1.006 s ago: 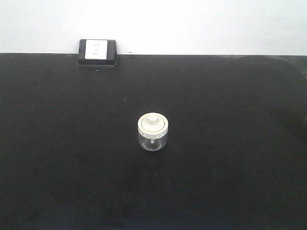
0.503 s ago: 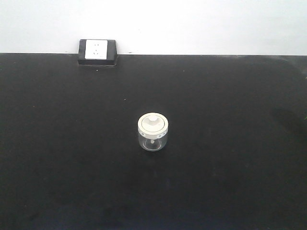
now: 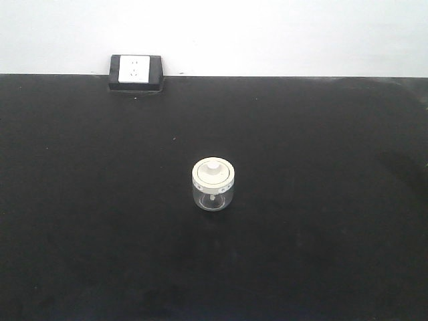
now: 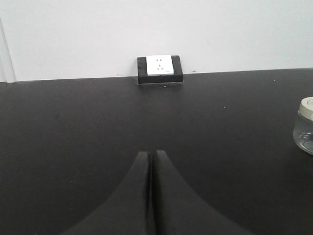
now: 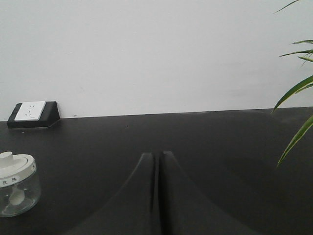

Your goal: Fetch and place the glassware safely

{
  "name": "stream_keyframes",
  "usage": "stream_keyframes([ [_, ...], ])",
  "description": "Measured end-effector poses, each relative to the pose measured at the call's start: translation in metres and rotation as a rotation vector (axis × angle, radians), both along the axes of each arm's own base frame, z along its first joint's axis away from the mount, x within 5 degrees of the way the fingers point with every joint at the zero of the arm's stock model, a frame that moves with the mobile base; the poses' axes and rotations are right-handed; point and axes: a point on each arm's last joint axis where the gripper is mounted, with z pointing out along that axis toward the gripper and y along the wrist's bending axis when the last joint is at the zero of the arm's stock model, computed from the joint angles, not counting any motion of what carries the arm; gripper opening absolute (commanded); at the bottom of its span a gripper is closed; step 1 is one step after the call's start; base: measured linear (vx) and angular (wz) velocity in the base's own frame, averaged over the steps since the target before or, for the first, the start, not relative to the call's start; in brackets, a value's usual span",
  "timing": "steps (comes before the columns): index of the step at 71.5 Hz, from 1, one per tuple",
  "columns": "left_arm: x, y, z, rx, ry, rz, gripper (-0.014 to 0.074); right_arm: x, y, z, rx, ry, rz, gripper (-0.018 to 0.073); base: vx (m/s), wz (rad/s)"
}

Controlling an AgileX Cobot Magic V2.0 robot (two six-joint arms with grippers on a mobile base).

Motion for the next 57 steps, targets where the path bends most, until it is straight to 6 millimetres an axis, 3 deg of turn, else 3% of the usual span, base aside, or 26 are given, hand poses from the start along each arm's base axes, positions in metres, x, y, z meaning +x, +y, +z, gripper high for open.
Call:
stream_keyframes([
  [57,0.0000,0.0000,0.0000,0.000,0.000,0.000,-0.0007,0.0000,0.0000,0.0000,0.000,0.000,0.000,-0.0008,0.00,0.00],
])
